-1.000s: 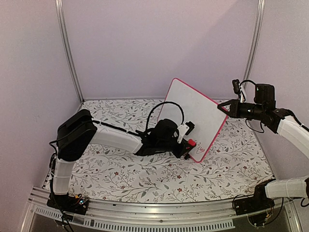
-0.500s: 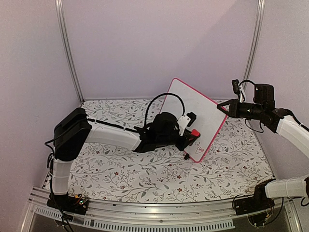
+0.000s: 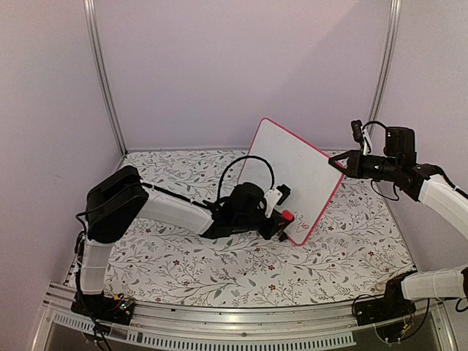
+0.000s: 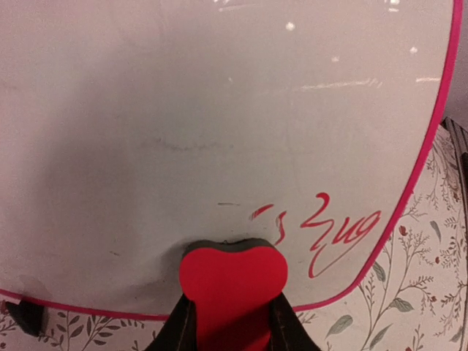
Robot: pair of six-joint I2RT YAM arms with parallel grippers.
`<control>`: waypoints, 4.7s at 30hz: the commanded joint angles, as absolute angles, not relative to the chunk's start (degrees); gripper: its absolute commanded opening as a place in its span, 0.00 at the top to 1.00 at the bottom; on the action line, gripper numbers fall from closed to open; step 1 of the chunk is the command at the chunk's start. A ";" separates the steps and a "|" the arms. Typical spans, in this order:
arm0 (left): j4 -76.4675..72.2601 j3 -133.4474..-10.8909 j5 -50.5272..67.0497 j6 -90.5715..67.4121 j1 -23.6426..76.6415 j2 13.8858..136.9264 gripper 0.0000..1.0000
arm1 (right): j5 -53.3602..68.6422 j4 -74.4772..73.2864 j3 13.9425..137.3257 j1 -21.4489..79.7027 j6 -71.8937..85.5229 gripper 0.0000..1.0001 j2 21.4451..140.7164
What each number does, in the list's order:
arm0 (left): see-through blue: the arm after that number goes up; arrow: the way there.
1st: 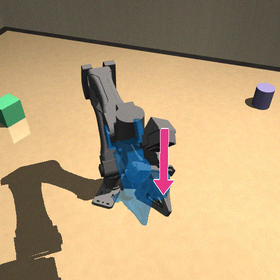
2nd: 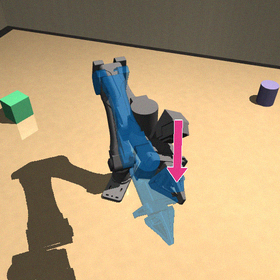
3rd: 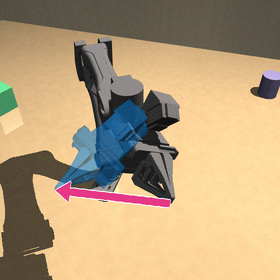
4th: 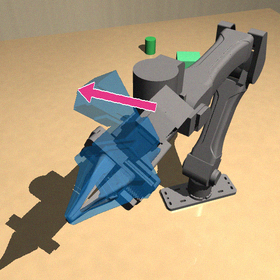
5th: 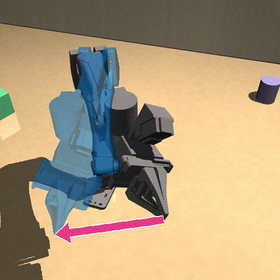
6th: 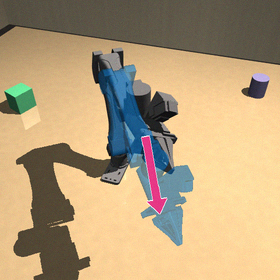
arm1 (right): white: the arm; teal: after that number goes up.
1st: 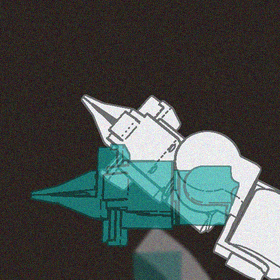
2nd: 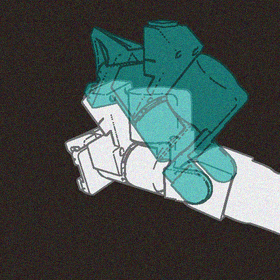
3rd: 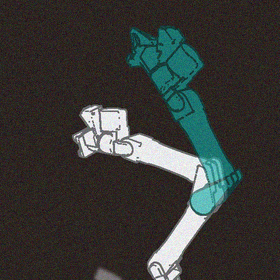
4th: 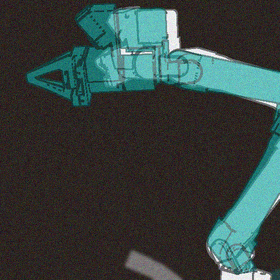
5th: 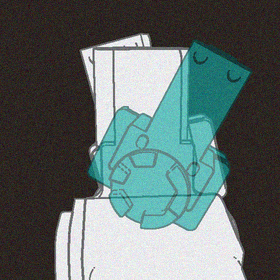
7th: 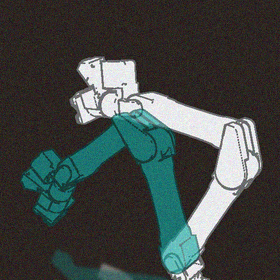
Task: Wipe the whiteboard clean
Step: Erase the center of the whiteboard.
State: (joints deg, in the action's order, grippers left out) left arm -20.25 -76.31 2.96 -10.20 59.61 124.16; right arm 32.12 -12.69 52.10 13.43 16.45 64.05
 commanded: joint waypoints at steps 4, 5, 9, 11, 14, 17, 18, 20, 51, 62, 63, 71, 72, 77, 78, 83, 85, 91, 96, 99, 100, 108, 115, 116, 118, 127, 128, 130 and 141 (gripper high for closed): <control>-20.66 -78.57 3.75 -10.20 58.56 125.47 1.00 | 35.80 -19.24 50.28 14.52 16.83 1.00 65.74; -20.99 -79.24 4.04 -9.98 58.54 125.16 1.00 | 35.85 -19.17 50.27 14.56 16.86 1.00 65.82; -21.62 -81.83 4.30 -9.10 58.54 124.29 1.00 | 35.94 -19.02 49.94 14.55 16.87 1.00 65.79; -20.95 -83.83 4.06 -8.51 58.55 124.48 1.00 | 35.95 -19.07 49.75 14.54 16.92 1.00 65.81; -19.98 -86.22 4.21 -7.77 58.56 124.97 1.00 | 36.10 -19.06 49.66 14.58 16.88 1.00 65.91; -19.05 -87.69 4.09 -7.42 58.55 125.37 1.00 | 36.08 -18.99 49.81 14.57 16.87 1.00 65.90; -18.81 -88.01 4.06 -7.32 58.55 125.48 1.00 | 36.07 -19.03 49.90 14.59 16.87 1.00 65.91; -18.49 -88.11 3.75 -7.32 58.49 125.80 1.00 | 36.12 -19.08 50.04 14.58 16.87 1.00 65.99; -22.34 -80.22 5.49 -8.74 59.74 126.48 1.00 | 36.61 -18.97 49.71 14.59 16.79 1.00 66.29; -21.25 -86.84 4.35 -7.33 59.76 126.54 1.00 | 36.67 -19.01 49.66 14.59 17.00 1.00 66.04; -21.08 -87.24 4.31 -7.22 59.71 126.56 1.00 | 36.65 -19.02 49.66 14.56 17.02 1.00 66.08; -21.31 -87.93 4.36 -6.70 59.77 125.59 1.00 | 36.52 -19.00 49.72 14.59 16.88 1.00 66.01; -21.35 -87.63 4.58 -6.71 59.79 125.36 1.00 | 36.56 -19.06 49.81 14.59 16.88 1.00 66.04; -21.71 -84.36 4.37 -6.82 60.19 125.36 1.00 | 36.56 -19.08 49.92 14.53 16.87 1.00 66.27; -21.82 -83.31 4.17 -6.93 60.23 125.53 1.00 | 36.55 -19.08 49.88 14.49 16.87 1.00 66.27; -24.65 -75.95 3.77 -8.65 60.35 125.50 1.00 | 36.47 -19.07 49.68 14.56 16.79 1.00 66.31; -25.11 -74.38 3.78 -9.01 60.32 125.79 1.00 | 36.39 -19.00 49.66 14.54 16.79 1.00 66.35; -25.75 -72.93 3.93 -9.54 60.33 126.14 1.00 | 36.47 -19.01 49.76 14.55 16.79 1.00 66.44; -25.29 -76.07 5.24 -8.85 60.74 125.52 1.00 | 36.62 -19.02 49.74 14.58 16.87 1.00 66.53; -23.58 -79.28 5.43 -7.59 61.24 125.72 1.00 | 36.54 -19.10 49.83 14.56 16.97 1.00 66.53; -23.14 -80.44 5.60 -7.23 61.31 125.95 1.00 | 36.56 -19.10 49.83 14.55 16.96 1.00 66.53; -18.54 -88.88 5.82 -4.99 61.52 127.19 1.00 | 36.12 -20.33 51.77 14.59 16.70 1.00 66.71; -17.01 -89.56 5.97 -5.77 61.59 128.24 1.00 | 35.93 -20.17 51.04 14.58 16.48 1.00 66.97; -16.78 -88.92 5.85 -6.18 61.55 128.46 1.00 | 36.26 -19.97 50.80 14.54 16.51 1.00 66.91; -17.03 -86.96 5.38 -6.80 61.53 128.74 1.00 | 36.23 -19.69 50.27 14.56 16.64 1.00 66.65; -18.26 -78.24 5.04 -9.21 61.85 129.50 1.00 | 36.32 -19.98 50.59 14.57 16.79 1.00 66.04; -18.11 -77.96 5.06 -9.16 61.83 129.63 1.00 | 36.53 -19.89 50.43 14.54 16.79 1.00 66.01; -18.27 -77.53 5.05 -9.07 61.81 129.72 1.00 | 36.13 -19.92 50.20 14.58 16.72 1.00 65.92; -19.59 -81.70 5.31 -7.13 61.96 128.92 1.00 | 36.07 -19.62 49.70 14.58 16.59 1.00 65.67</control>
State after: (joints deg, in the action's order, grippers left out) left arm -19.05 -78.59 6.20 -8.08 61.41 127.20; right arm 32.08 -11.64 52.42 12.75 15.99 64.99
